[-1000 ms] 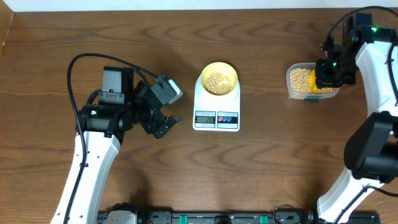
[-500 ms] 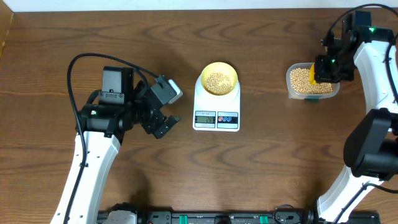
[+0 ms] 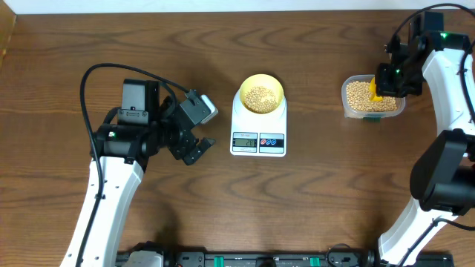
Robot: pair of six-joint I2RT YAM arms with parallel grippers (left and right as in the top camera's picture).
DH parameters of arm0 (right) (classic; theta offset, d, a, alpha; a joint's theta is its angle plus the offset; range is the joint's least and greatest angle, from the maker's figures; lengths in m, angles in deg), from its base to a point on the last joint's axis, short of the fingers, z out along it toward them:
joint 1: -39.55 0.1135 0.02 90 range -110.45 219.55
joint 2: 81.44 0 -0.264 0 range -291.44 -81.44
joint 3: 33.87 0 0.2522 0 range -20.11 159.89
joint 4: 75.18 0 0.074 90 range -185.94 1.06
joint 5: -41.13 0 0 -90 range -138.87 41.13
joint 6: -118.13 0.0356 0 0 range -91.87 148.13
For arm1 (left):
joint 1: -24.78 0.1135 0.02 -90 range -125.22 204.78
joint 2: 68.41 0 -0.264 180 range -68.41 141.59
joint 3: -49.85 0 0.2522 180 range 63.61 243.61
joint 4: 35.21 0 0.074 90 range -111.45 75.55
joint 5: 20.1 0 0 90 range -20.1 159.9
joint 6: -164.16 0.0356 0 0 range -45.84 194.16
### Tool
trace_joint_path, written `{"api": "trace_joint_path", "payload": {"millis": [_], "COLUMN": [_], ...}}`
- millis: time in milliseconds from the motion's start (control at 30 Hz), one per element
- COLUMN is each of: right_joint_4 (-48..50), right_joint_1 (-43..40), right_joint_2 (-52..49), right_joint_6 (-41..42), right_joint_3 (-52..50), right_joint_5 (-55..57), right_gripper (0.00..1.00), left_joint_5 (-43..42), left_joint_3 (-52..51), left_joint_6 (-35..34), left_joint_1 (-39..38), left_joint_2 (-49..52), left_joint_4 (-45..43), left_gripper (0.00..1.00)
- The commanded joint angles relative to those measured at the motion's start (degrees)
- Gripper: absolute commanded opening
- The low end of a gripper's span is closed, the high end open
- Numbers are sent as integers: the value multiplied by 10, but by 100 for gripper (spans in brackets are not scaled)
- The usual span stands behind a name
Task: Scoop item into bowl and weigh 50g on scale
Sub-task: 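Lower the scoop into the soybeans with the right gripper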
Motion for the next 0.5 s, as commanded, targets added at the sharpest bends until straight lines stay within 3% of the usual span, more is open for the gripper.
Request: {"api": "trace_joint_path", "payload": {"millis": [0, 467], "right_joint_4": [2, -8], "right_joint_1": [-5, -4], "right_joint_2": [-7, -7], "right_joint_6": [10, 12], "right_joint_3": [8, 33], "right_joint_5": [-6, -8], "right_gripper": [8, 9], "left_joint_5": [-1, -1], "left_joint_3": [-1, -1], "left_joint_6": [8, 8], "left_joint_1": [2, 2], "left_joint_2": [0, 0], "left_joint_4": [2, 2], "left_gripper": [95, 95]}}
